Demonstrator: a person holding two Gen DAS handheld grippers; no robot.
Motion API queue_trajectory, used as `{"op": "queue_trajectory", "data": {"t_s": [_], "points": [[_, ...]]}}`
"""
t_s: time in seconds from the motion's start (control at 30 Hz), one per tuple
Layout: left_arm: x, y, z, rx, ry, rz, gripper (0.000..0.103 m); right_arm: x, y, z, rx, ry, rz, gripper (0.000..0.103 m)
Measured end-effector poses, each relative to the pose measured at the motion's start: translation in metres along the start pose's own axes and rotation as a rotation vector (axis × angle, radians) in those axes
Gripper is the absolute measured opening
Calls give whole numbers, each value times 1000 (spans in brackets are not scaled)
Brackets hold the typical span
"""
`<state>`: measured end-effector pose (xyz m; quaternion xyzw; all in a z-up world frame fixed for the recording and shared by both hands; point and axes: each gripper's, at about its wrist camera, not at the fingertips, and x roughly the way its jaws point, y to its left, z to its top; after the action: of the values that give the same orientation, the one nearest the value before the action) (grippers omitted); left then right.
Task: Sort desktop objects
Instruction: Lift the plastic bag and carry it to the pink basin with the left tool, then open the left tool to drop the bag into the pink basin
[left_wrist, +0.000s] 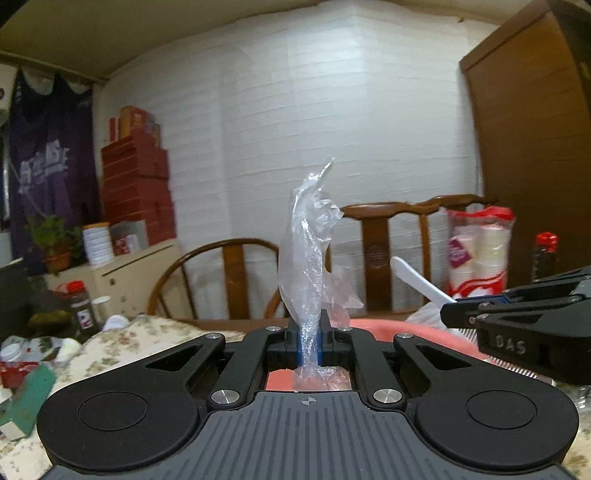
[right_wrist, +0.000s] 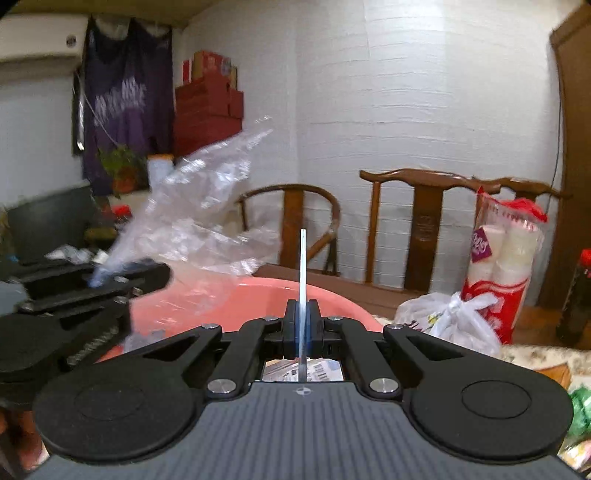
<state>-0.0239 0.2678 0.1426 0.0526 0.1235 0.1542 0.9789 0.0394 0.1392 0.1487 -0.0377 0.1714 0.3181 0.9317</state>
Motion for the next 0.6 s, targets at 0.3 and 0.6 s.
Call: {"op": "queue_trajectory", "data": {"t_s": [0.3,0.6], "points": [[7,17,-11,-13,34,41,6,44,42,-13,-184,101,-125,4],[12,24,-24,-31,54,64,64,57,71,-29,-335,136,-236,98]]}}
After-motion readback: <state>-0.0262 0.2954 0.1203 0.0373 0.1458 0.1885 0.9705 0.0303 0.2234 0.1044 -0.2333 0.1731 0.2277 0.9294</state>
